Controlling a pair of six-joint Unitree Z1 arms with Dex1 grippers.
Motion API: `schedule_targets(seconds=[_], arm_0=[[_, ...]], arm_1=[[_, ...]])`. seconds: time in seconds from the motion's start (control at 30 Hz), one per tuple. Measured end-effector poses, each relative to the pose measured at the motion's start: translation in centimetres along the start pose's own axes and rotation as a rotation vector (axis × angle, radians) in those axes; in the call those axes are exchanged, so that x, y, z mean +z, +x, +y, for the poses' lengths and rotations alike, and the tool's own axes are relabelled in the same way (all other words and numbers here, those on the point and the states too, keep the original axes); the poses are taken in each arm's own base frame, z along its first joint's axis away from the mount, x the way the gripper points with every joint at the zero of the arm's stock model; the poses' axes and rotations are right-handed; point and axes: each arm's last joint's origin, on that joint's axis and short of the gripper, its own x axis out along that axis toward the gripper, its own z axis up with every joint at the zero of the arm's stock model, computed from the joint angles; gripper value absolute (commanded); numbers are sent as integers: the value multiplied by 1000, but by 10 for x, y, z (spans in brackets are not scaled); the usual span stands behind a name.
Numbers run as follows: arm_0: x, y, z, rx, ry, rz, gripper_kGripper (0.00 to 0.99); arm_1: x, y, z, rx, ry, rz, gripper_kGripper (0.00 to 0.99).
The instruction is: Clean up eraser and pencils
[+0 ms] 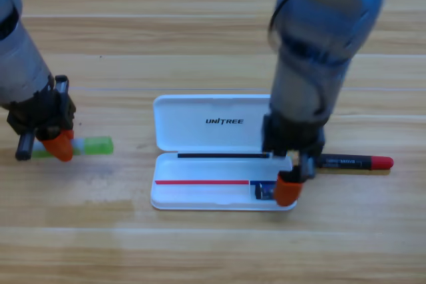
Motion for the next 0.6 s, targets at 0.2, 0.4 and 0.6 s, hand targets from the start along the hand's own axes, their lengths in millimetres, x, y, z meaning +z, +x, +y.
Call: schedule_targets(seconds=[0.2,0.4,0.6], arm_0=[[26,-26,2,29,22,-34,0],[62,-35,-9,45,57,-64,0],[102,-13,-22,9,105,-44,0]], arm_1=[[-33,-52,20,-28,-51,-36,933],[-64,-23,2,-1,-62,94,933],[-83,8,-44,-19,-9,99,931]])
